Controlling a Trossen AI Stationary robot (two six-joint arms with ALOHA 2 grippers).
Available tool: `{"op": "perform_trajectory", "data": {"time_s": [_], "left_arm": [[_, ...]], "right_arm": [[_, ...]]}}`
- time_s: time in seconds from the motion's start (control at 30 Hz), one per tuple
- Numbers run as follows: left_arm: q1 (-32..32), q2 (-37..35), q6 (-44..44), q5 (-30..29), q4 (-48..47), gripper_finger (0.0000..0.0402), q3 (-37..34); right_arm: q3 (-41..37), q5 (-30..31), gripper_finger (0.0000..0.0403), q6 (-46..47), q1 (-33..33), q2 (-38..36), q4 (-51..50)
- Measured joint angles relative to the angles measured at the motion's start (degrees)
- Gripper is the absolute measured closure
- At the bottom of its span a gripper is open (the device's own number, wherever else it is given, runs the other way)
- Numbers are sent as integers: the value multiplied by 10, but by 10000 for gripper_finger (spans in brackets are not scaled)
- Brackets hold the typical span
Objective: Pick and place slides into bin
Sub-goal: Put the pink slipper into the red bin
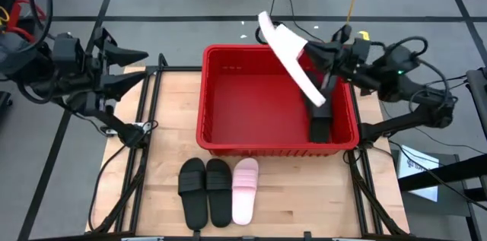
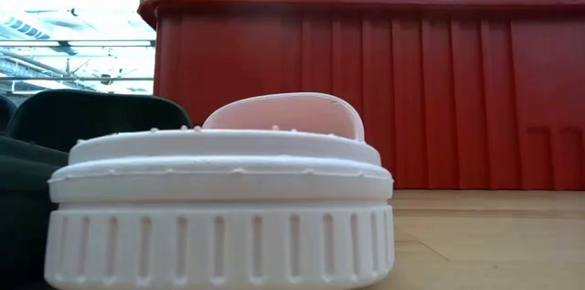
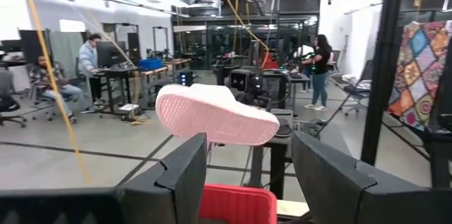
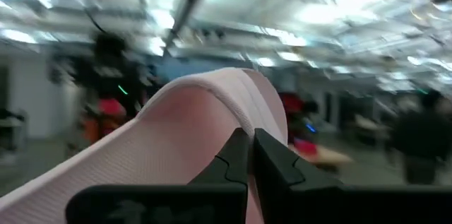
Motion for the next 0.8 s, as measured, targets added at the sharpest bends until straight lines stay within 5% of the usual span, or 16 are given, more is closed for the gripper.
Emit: {"op": "perform_trajectory", "data": {"time_s": [0.3, 0.8], "left_arm": [[34, 2, -18, 0, -1, 197, 0], [44, 2, -13, 0, -7, 197, 0]], "right_arm": [[-1, 97, 403, 2, -52, 1, -231], [-1, 74, 403, -11, -148, 88, -483]]}}
